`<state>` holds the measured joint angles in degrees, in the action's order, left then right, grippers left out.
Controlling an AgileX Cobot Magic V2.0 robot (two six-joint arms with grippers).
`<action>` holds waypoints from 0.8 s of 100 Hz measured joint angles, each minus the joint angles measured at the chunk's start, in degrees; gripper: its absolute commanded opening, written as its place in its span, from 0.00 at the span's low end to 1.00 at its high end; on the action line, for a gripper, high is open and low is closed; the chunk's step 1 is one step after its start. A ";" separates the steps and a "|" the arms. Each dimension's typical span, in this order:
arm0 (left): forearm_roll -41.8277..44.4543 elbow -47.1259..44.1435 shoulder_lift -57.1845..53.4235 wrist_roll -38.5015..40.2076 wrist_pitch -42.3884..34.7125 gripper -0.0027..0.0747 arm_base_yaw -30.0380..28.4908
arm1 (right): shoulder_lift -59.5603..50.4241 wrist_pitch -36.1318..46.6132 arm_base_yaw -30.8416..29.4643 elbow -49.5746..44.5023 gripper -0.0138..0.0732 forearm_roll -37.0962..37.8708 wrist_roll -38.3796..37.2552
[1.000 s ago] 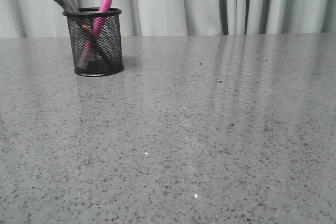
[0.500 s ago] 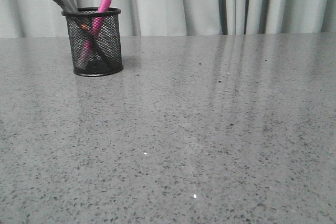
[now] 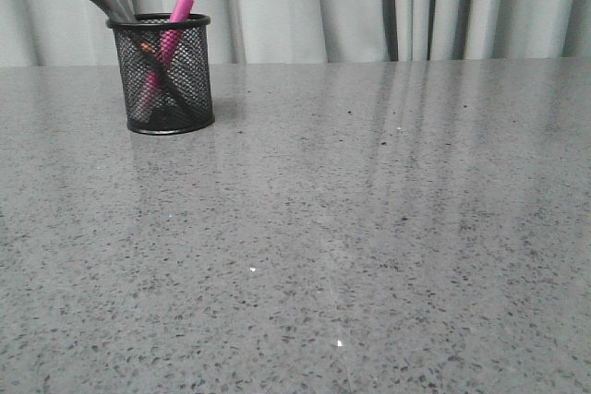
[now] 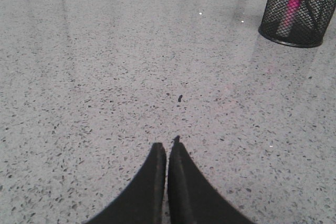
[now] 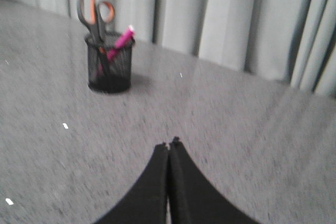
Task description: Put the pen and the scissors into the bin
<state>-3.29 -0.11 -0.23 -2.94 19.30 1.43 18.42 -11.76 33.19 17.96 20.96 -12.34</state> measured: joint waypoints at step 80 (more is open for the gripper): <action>-0.21 0.00 0.00 0.08 0.00 0.01 -0.13 | -18.97 -6.99 -28.87 -18.57 0.08 -17.08 12.34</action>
<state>-3.51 -0.11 -0.23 -2.86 19.30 1.29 -0.55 -18.75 4.31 -0.61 3.88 0.00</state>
